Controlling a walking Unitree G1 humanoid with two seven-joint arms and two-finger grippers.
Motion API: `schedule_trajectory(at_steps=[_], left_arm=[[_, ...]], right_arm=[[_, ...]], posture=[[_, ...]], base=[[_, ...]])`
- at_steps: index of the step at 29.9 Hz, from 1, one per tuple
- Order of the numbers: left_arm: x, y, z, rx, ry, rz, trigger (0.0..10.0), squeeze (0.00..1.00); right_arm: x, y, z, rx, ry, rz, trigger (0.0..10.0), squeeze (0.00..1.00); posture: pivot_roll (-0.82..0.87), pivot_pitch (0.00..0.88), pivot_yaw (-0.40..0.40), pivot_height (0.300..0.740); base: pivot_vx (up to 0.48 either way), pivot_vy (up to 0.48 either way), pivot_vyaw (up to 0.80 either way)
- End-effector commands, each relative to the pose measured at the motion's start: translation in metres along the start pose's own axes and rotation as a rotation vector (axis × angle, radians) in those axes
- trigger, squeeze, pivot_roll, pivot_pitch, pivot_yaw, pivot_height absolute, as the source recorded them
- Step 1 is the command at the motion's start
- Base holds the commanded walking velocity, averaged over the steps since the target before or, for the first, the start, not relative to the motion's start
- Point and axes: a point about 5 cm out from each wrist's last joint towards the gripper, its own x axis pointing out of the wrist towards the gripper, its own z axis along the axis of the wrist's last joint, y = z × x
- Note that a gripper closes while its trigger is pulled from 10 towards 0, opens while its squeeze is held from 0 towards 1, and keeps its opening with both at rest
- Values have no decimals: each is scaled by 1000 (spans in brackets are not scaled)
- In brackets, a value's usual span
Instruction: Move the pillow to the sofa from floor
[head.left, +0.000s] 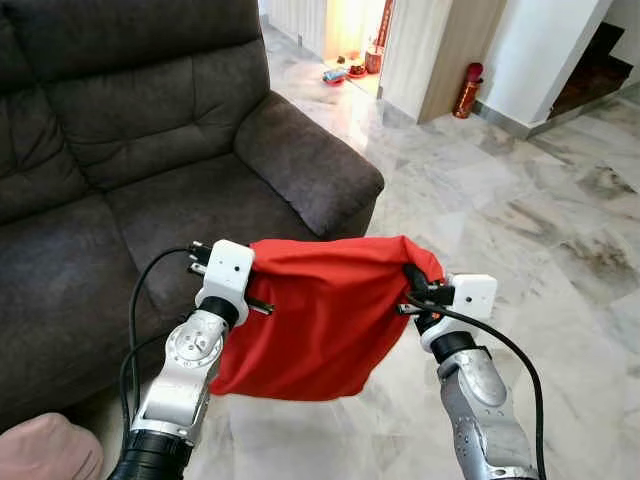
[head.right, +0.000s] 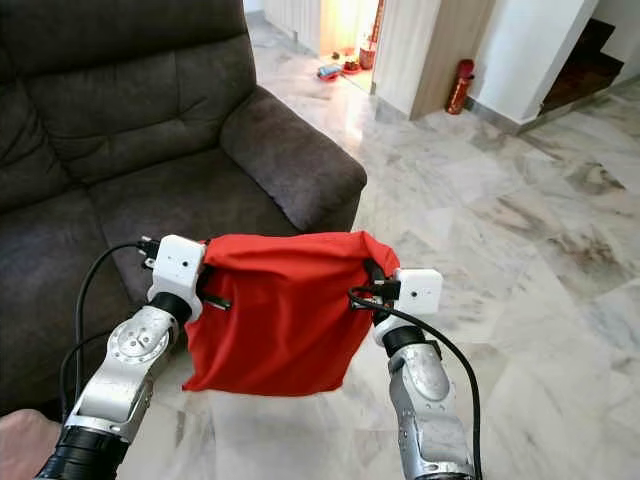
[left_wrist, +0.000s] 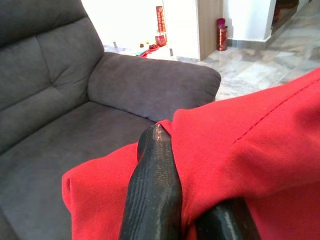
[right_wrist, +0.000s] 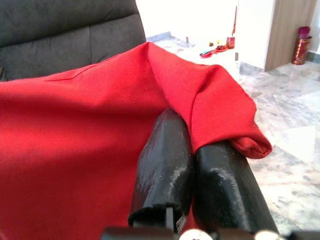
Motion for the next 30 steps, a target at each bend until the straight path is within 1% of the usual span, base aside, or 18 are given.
schedule_trajectory(at_steps=[1,4,7,10,12,15,20,22,30], left_arm=[[8,4,29,32,-149,41,10000,0],[8,4,28,54,-150,41,10000,0],[7,10,26,34,-148,70,10000,0],[8,15,25,29,-153,92,10000,0],[8,14,24,37,-150,90,10000,0],[8,14,24,24,-152,90,10000,0],[7,13,21,16,-152,97,10000,0],[6,13,22,18,-154,98,10000,0],[3,11,20,7,-155,107,10000,0]], right_arm=[[1,-2,10,-4,-57,-11,10000,0],[3,-3,11,-3,-66,-16,10000,0],[5,-5,13,-1,-80,-32,10000,0],[9,-6,16,-1,-95,-34,10000,0],[11,-6,17,-1,-102,-34,10000,0],[11,-6,19,-11,-106,-35,10000,0],[9,-9,19,-15,-109,-35,10000,0],[8,-7,19,-13,-111,-15,10000,0],[8,-6,20,-29,-105,28,10000,0]], posture=[[32,31,-22,740],[32,26,-15,740],[28,2,-7,740],[26,0,-4,740],[20,0,-3,740],[16,0,-3,740],[17,0,-10,740],[16,0,-12,740],[9,0,-29,740]], base=[[0,0,0],[0,0,0],[0,0,0],[0,0,0],[0,0,0],[0,0,0],[0,0,0],[0,0,438],[0,0,800]])
